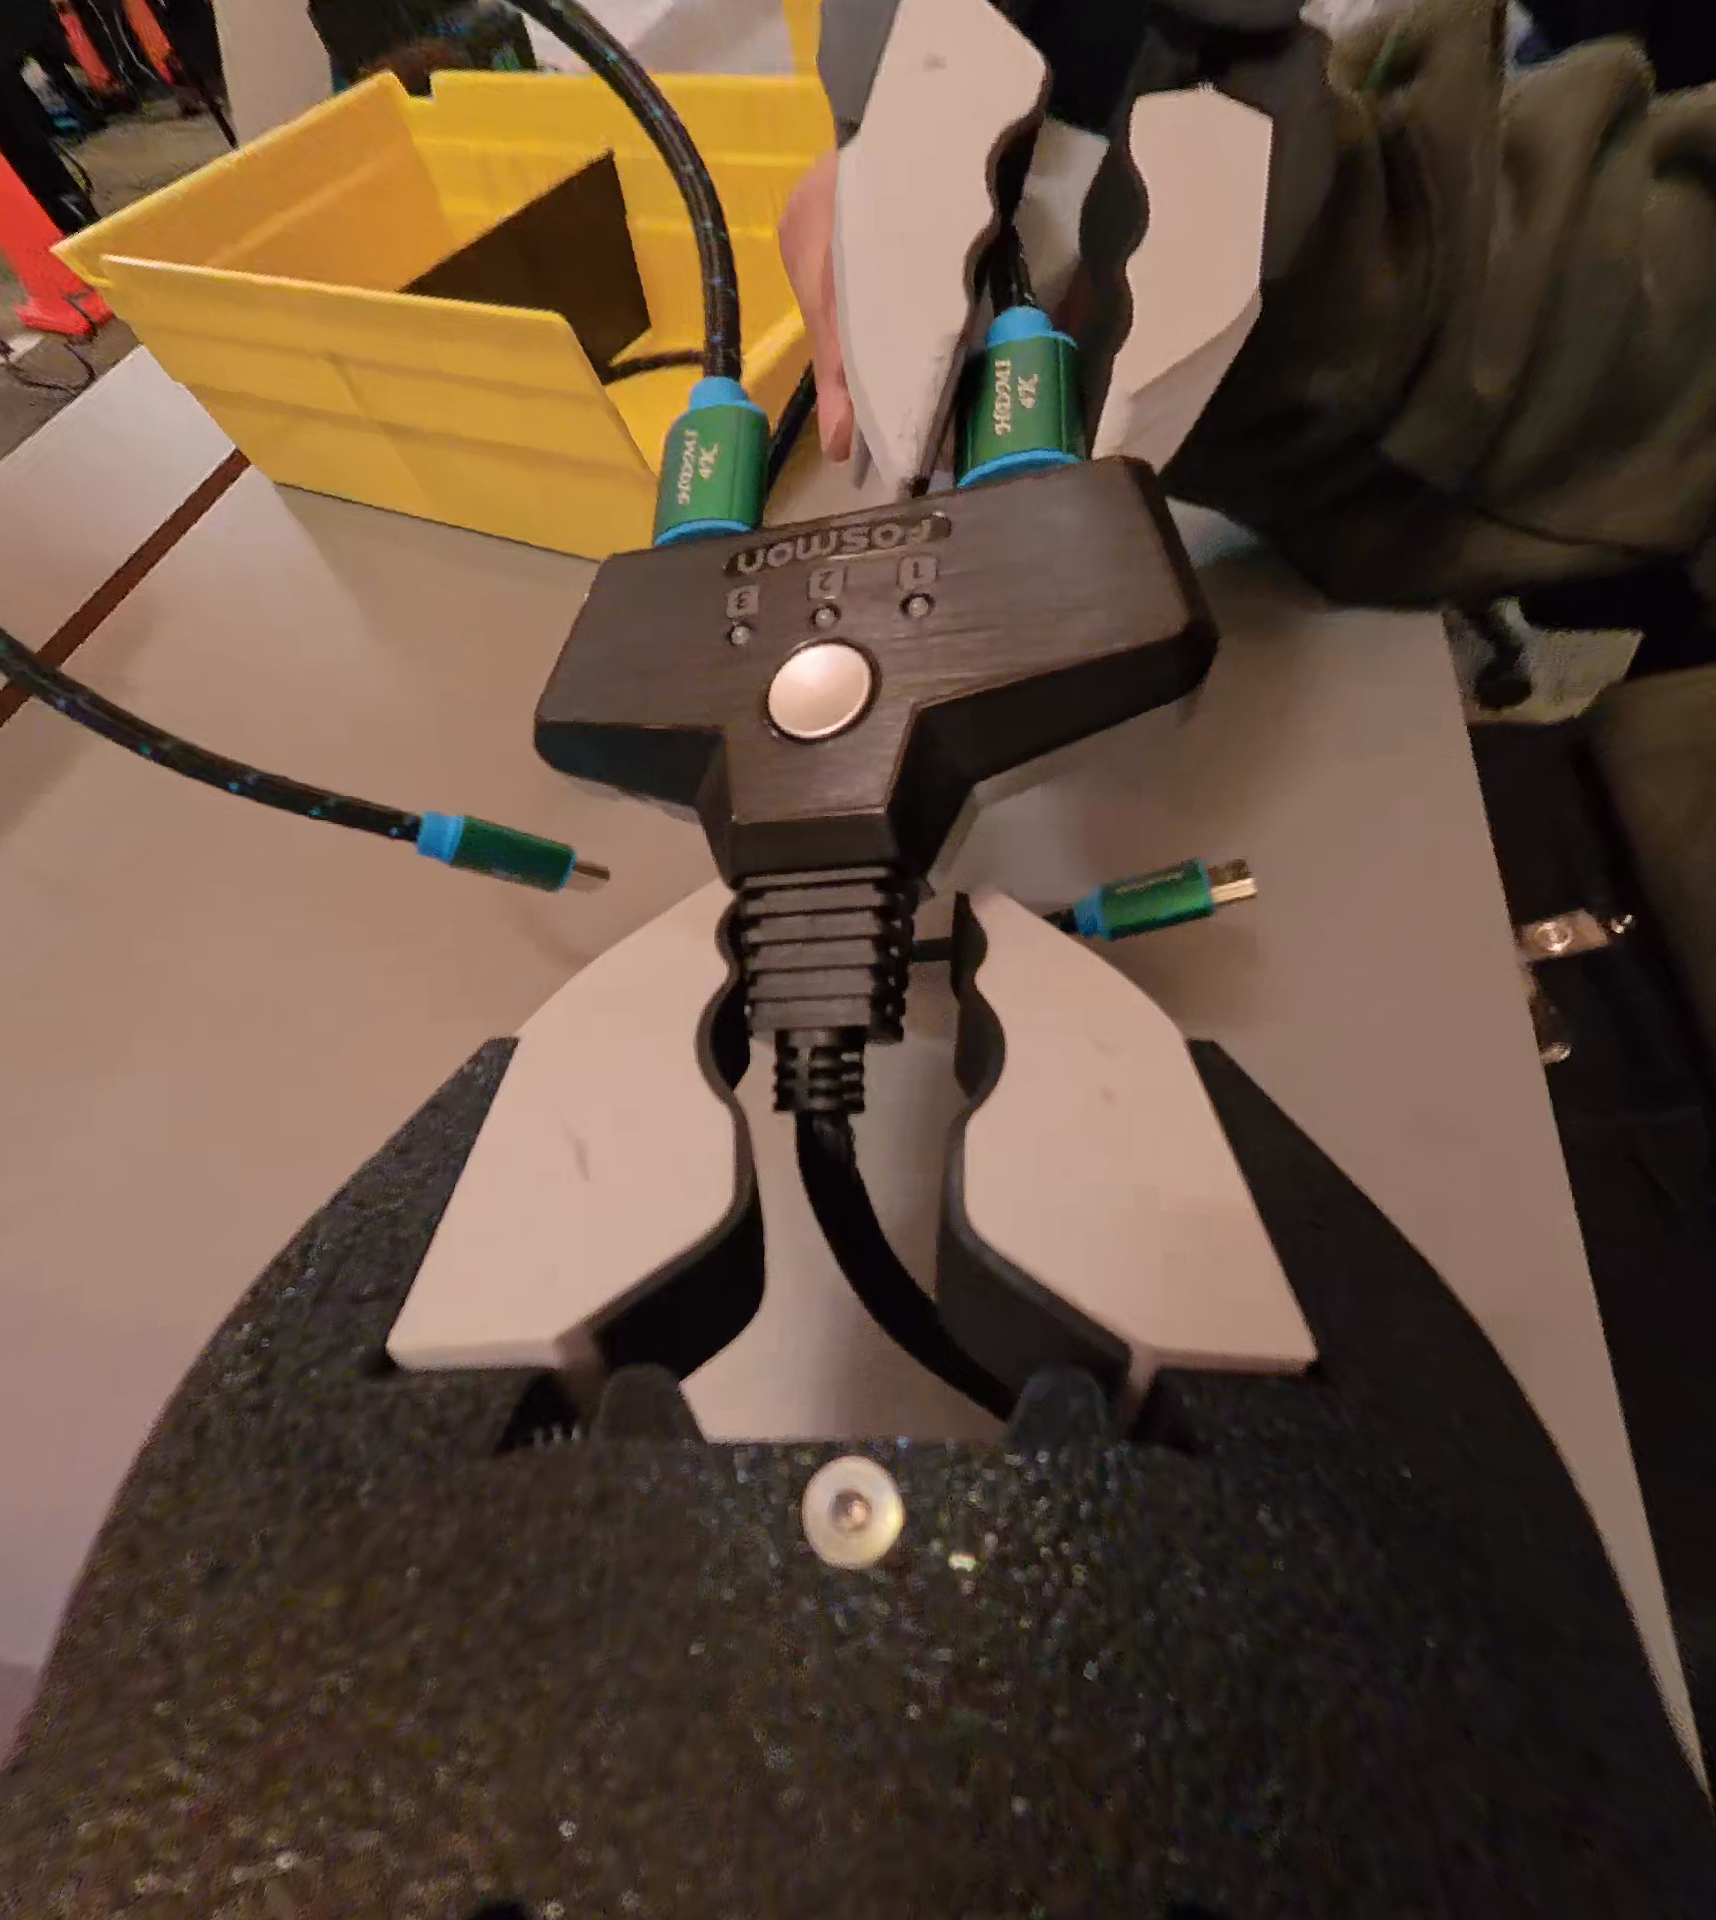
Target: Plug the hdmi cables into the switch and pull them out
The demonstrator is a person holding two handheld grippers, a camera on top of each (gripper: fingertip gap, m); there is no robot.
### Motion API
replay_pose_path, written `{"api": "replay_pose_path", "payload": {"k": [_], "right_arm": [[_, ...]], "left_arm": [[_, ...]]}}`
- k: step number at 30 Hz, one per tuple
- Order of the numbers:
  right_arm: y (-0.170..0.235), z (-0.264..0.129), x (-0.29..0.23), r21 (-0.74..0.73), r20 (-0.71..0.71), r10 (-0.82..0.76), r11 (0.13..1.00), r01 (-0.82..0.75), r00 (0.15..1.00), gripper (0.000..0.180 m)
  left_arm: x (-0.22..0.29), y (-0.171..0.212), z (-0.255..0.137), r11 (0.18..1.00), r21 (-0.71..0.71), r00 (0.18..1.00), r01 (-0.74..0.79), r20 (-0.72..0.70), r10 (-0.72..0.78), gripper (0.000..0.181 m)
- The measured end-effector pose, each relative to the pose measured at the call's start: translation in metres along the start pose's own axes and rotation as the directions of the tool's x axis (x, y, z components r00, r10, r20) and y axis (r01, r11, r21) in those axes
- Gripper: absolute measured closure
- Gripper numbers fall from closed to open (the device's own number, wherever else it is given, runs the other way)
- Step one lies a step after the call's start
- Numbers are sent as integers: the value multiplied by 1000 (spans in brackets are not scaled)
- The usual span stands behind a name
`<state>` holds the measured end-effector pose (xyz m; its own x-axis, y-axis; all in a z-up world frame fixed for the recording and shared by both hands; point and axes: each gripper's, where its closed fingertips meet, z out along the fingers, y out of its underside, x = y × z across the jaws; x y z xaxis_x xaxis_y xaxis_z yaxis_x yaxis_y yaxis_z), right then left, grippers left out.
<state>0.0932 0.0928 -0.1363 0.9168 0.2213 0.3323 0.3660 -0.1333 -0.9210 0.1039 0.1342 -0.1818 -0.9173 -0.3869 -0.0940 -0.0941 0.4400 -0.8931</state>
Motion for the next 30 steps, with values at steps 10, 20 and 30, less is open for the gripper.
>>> {"api": "replay_pose_path", "payload": {"k": [10, 20, 30], "right_arm": [[-5, 4, -4, -27, -7, -32, 999, 32, 999, 159], [-4, -1, -2, 2, -5, -46, 999, 46, 999, 159], [-3, -5, -2, 25, 3, -80, 997, 80, 997, 159]], "left_arm": [[8, -8, -17, 983, 155, 995, 96, -44, -90, 138], [7, -14, -13, 963, 231, 989, 141, -77, -127, 139], [7, -19, -13, 898, 294, 937, 327, -222, -269, 149]]}}
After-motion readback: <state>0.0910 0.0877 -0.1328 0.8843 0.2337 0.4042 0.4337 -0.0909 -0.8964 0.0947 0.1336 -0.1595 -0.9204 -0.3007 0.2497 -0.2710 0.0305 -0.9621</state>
